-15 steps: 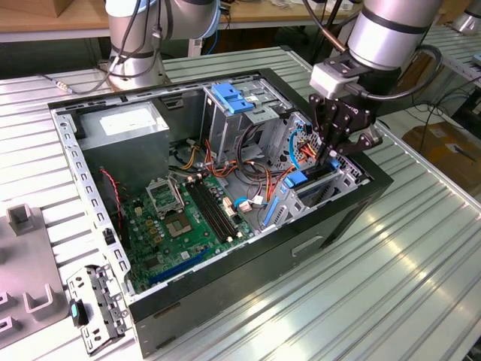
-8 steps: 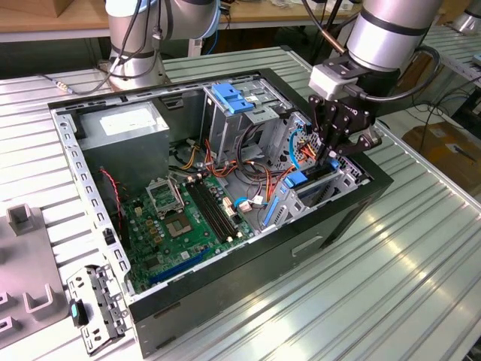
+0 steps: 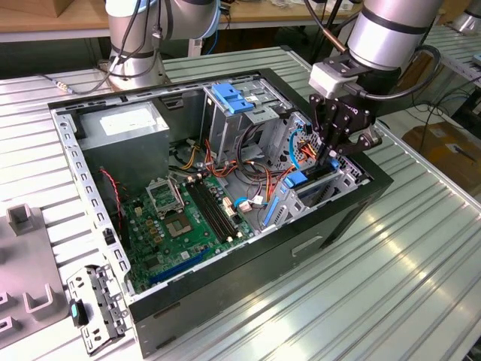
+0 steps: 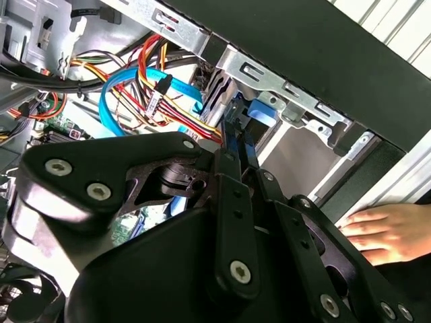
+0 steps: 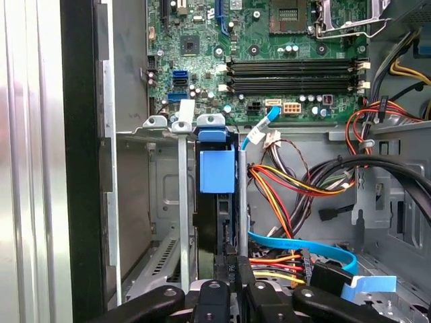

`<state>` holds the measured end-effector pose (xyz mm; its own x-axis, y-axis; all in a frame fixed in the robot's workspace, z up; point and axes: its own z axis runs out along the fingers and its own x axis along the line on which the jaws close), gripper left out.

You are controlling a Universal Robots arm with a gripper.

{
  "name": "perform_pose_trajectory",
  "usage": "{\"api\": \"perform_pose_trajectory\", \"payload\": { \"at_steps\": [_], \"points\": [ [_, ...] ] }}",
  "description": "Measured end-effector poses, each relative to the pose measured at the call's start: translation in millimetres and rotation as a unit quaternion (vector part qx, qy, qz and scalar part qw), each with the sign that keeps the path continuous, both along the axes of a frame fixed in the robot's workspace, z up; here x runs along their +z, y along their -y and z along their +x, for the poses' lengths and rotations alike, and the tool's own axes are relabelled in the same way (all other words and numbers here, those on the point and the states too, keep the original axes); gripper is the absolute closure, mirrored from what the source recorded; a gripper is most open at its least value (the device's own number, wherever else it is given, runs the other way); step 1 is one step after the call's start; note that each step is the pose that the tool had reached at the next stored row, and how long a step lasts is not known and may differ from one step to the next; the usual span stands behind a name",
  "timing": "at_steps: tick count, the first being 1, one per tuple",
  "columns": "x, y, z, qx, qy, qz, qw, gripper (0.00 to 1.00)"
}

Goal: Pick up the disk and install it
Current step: 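Insert the first disk wire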

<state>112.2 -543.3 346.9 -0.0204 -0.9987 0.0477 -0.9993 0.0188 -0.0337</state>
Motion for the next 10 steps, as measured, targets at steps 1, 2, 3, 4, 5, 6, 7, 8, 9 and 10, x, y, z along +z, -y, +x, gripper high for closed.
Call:
{"api": "perform_pose_trajectory", "payload": {
  "at_steps": [1, 2, 3, 4, 5, 6, 7, 8, 9, 10],
  "points": [
    [-0.1, 0.0, 0.0, 0.0, 0.0, 0.0001, 1.0, 0.84],
    [-0.2, 0.1, 0.0, 0.0, 0.0, 0.0, 1.0, 0.84],
    [-0.4, 0.1, 0.0, 0.0, 0.0, 0.0, 1.0, 0.84],
    [-0.9, 0.1, 0.0, 0.0, 0.0, 0.0001, 1.0, 0.84],
    [-1.8, 0.1, 0.0, 0.0, 0.0, 0.0, 1.0, 0.84],
    [-2.8, 0.1, 0.0, 0.0, 0.0, 0.0, 1.0, 0.84],
    [-4.2, 0.1, 0.0, 0.0, -0.0002, 0.0, 1.0, 0.84],
    [-5.6, 0.1, 0.0, 0.0, -0.0006, 0.0001, 1.0, 0.84],
    [-6.1, 0.1, 0.0, 0.0, -0.0009, 0.0, 1.0, 0.84],
    [-6.2, 0.1, 0.0, 0.0, -0.001, -0.0001, 1.0, 0.84]
  ]
}}
